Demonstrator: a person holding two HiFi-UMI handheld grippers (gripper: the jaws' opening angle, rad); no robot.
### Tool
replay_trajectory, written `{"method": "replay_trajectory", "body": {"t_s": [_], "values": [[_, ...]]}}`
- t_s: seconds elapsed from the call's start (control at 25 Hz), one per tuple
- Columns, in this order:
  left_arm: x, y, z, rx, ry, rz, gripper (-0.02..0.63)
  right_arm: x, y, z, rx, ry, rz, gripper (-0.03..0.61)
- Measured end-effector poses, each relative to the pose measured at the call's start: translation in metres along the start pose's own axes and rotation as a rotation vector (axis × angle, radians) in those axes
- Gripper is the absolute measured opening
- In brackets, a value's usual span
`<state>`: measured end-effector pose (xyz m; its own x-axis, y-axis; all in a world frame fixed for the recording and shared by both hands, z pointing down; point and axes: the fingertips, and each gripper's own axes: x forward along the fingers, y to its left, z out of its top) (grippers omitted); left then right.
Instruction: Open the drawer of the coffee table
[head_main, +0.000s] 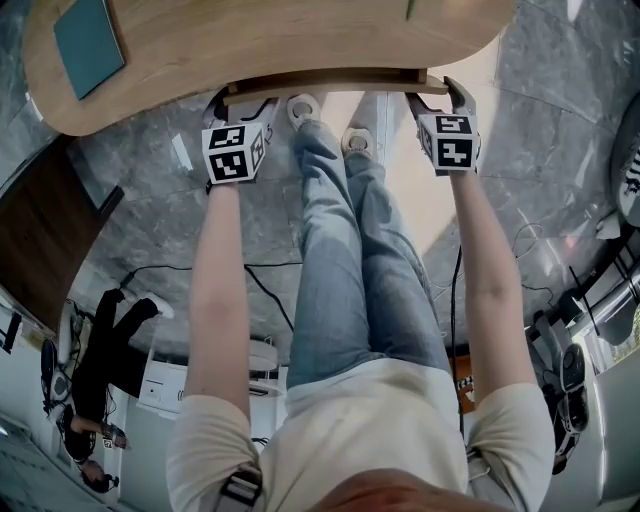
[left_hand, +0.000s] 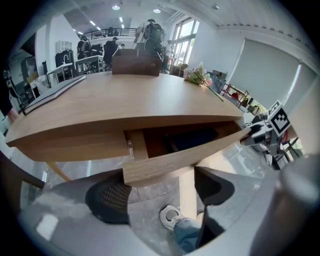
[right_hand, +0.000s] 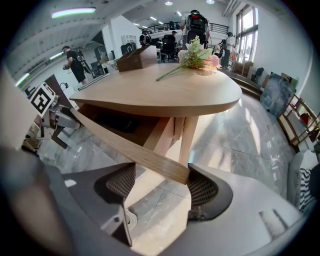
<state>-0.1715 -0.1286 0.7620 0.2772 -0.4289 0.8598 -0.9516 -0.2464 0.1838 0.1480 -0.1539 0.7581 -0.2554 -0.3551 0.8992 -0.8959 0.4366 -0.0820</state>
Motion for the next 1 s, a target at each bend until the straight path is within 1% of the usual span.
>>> {"method": "replay_trajectory", "body": {"t_s": [0.44, 1.0], "values": [[-0.012, -0.008, -0.027, -0.003, 0.017, -0.003, 0.397, -0.01, 0.013, -0.027, 0.01, 0.032, 0.004, 0.324], [-0.03, -0.024, -0.068, -0.016, 0.046, 0.005, 0.397, -0.026, 0.028, -0.067, 0.011, 0.041, 0.003, 0.324]]}}
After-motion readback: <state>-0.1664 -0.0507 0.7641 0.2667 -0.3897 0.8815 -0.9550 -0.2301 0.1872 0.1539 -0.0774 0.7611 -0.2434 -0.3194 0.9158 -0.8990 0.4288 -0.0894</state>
